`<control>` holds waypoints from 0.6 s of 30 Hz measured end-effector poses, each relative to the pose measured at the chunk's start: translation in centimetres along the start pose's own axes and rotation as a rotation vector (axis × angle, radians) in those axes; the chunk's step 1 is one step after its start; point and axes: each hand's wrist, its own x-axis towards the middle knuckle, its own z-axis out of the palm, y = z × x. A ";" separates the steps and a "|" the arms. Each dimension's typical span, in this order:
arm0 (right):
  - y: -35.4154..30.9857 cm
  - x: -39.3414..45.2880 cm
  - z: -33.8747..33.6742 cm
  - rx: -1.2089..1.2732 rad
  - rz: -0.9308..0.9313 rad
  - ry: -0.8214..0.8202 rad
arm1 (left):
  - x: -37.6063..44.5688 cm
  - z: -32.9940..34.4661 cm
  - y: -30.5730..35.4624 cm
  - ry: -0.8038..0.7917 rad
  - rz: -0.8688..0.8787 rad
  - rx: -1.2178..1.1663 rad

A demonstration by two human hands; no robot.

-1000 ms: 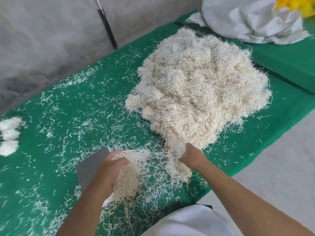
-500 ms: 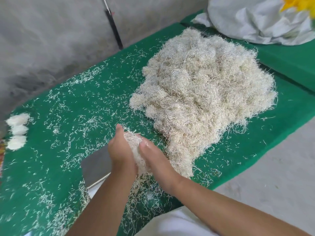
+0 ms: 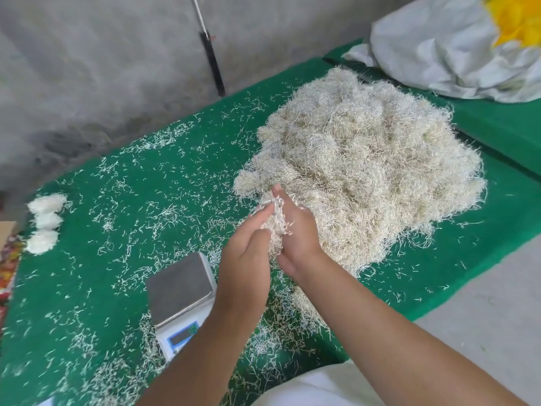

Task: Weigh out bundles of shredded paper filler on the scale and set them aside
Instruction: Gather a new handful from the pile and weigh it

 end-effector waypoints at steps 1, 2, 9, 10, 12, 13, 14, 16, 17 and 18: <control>-0.7 0.2 0.0 0.035 -0.004 0.010 | -0.2 -0.8 0.3 0.020 0.026 -0.061; -1.5 0.4 0.0 0.079 -0.001 0.020 | -0.2 -1.6 0.2 0.066 0.040 -0.105; -3.9 -1.0 1.2 0.052 0.118 -0.054 | 2.8 -3.6 -1.4 0.003 -0.583 -0.817; -3.5 -1.3 1.6 0.060 0.124 -0.116 | 2.8 -3.4 -1.4 -0.055 -0.604 -0.913; -2.3 -1.7 2.4 0.069 0.091 -0.211 | 2.5 -3.2 -1.0 -0.128 -0.552 -1.032; -1.8 -1.9 2.9 -0.003 0.065 -0.219 | 2.6 -3.1 -0.7 -0.127 -0.512 -1.063; -1.2 -1.9 3.1 -0.146 0.032 -0.177 | 2.8 -3.0 -0.3 -0.087 -0.493 -1.077; 0.2 -2.2 3.2 -0.442 -0.126 -0.061 | 3.3 -2.5 0.1 0.036 -0.458 -1.024; 1.0 -2.3 3.0 -0.531 -0.280 -0.048 | 3.4 -2.2 0.2 0.091 -0.424 -0.973; 1.7 -2.4 2.7 -0.614 -0.451 -0.054 | 3.2 -2.0 0.4 0.138 -0.391 -0.911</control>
